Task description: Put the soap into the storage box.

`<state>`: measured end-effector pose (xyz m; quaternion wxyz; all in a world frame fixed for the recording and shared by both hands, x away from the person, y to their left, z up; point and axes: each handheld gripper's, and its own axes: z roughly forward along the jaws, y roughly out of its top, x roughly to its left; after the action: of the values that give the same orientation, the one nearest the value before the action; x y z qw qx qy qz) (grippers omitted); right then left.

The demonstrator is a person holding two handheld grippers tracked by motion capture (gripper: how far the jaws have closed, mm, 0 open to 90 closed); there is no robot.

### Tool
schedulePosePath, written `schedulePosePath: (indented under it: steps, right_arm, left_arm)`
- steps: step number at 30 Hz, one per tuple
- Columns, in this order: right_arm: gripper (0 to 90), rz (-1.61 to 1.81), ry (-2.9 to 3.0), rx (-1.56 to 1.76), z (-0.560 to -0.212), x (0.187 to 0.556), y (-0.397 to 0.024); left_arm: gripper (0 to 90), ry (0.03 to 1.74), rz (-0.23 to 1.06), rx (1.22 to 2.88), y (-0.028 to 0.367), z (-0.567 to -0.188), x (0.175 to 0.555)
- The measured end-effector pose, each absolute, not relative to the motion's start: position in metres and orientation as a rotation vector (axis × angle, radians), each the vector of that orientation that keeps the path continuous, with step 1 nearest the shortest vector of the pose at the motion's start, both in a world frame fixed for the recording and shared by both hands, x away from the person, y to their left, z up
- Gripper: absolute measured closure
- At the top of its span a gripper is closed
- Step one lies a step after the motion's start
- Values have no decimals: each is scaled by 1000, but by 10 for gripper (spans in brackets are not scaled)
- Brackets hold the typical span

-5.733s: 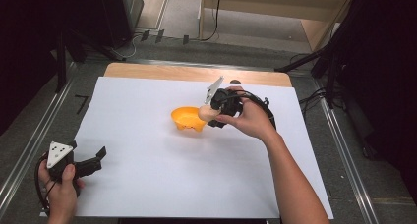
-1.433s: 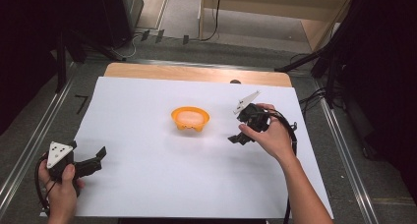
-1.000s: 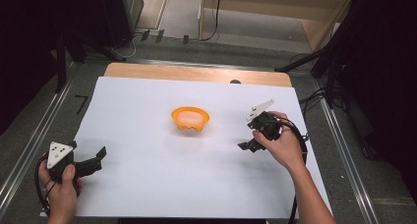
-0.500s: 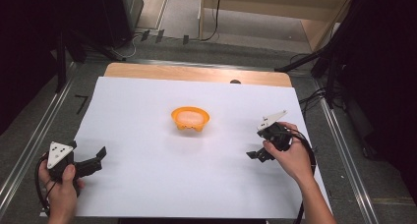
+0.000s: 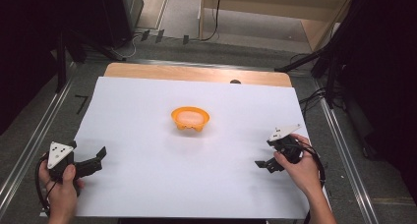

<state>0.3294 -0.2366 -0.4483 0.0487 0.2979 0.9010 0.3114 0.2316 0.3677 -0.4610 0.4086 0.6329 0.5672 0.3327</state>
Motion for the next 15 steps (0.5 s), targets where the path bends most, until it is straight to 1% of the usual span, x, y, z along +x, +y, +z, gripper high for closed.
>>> schedulePosePath:
  steps: [1, 3, 15]
  right_arm:
    - [75, 969, 2714, 922, -451, 325, -241]
    - [80, 982, 2704, 926, -455, 321, -245]
    - [85, 1100, 2614, 989, -468, 302, -274]
  left_arm:
    - [0, 1430, 839, 1594, 368, -461, 232]
    - [0, 1429, 838, 1594, 368, -461, 232]
    - [0, 1430, 838, 1595, 368, -461, 232]
